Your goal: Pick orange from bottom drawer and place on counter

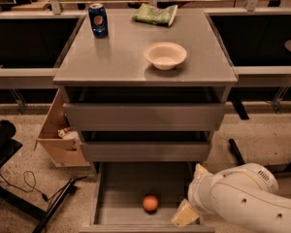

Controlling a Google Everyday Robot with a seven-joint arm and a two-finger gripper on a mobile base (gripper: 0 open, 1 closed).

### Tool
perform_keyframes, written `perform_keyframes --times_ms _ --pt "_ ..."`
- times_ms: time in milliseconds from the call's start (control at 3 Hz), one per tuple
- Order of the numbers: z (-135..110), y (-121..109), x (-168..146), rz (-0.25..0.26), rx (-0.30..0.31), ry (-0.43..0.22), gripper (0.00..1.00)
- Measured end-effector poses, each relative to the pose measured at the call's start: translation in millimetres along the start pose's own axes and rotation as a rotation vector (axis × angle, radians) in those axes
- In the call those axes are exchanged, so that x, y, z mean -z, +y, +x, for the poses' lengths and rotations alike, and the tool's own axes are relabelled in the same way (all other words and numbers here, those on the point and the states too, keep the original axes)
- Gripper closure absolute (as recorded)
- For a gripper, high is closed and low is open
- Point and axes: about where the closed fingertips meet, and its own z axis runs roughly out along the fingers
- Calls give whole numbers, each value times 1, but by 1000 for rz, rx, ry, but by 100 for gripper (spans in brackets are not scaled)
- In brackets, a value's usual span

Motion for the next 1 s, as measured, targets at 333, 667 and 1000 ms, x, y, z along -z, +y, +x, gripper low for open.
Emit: perform_keyframes --times_ms 333,667,1000 --pt "1 -31 -22 68 -40 -60 0" --pt "4 -37 -21 89 -43 -64 0" --pt "4 -37 -24 87 -42 -69 0"
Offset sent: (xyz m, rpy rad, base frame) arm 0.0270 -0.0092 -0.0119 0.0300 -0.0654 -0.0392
